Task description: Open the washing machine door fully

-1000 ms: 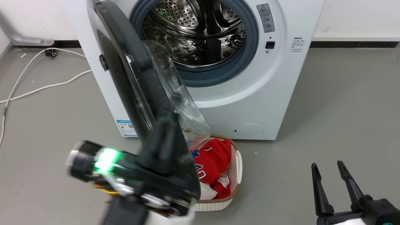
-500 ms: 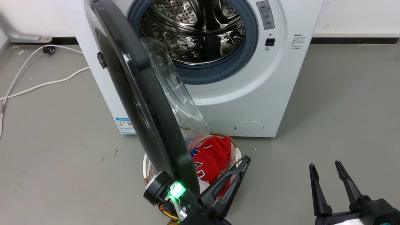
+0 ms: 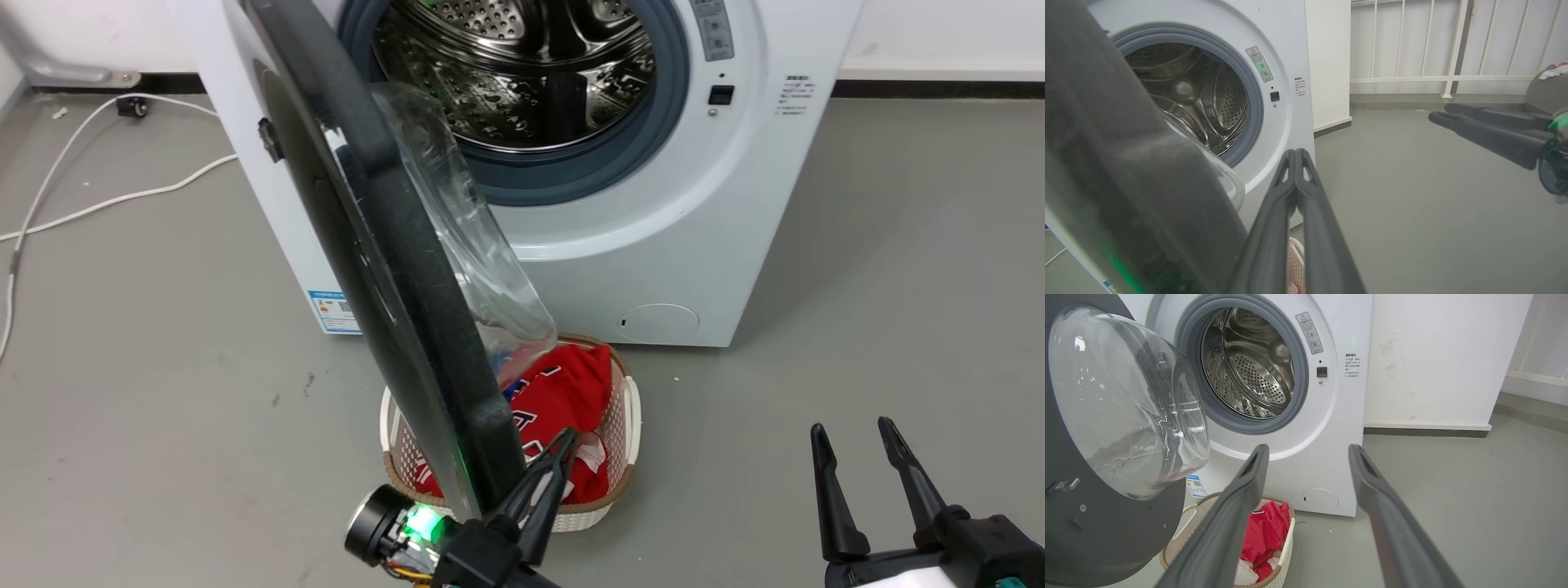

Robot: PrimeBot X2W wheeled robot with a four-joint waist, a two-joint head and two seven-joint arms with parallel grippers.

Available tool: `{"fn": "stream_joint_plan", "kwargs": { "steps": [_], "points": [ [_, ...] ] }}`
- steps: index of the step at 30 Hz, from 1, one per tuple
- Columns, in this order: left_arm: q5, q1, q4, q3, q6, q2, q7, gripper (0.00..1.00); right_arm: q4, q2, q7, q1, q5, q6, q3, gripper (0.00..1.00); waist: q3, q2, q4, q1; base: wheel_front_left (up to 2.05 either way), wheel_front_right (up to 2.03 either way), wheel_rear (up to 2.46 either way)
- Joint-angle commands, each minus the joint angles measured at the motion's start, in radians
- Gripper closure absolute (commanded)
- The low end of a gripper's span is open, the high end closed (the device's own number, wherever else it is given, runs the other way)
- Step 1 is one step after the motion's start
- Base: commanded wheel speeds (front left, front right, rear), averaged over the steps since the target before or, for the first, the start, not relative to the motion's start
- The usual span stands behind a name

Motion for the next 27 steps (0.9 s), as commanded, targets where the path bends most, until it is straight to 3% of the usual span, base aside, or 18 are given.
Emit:
{"fn": "stream_joint_plan", "kwargs": {
  "steps": [1, 27],
  "points": [
    [-0.005, 0.012, 0.004, 0.007, 0.006, 0.002, -0.002, 1.00, 0.003, 0.003, -0.002, -0.001, 0.002, 0.000, 0.000, 0.00, -0.001, 0.0000, 0.007, 0.0000, 0.00, 0.00, 0.00],
    [-0.079, 0.117, 0.008, 0.231, 0.116, 0.091, 0.000, 1.00, 0.051, 0.003, -0.002, 0.033, 0.023, 0.000, -0.003, 0.00, 0.006, 0.0000, 0.179, 0.0000, 0.00, 0.00, 0.00]
  ]
}}
